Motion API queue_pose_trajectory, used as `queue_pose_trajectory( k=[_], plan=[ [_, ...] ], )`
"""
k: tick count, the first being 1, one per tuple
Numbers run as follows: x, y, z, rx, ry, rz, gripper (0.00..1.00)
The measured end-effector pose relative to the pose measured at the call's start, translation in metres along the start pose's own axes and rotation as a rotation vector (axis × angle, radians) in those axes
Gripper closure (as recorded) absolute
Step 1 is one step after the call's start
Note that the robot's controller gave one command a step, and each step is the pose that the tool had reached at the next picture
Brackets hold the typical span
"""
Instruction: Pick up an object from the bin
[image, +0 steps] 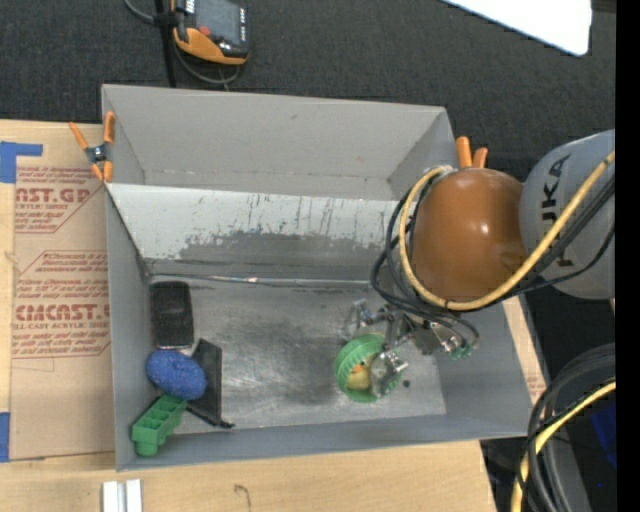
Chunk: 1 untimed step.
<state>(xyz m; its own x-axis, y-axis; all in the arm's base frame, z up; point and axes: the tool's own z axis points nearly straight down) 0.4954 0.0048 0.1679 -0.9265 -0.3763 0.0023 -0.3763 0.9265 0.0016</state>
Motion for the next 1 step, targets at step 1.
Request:
queue_pose_trajectory(
  k=[1],
  plan=[
    [-0.0007,-0.0008,-0.0234,0.003,-0.006,-0.005,1.00]
  ],
)
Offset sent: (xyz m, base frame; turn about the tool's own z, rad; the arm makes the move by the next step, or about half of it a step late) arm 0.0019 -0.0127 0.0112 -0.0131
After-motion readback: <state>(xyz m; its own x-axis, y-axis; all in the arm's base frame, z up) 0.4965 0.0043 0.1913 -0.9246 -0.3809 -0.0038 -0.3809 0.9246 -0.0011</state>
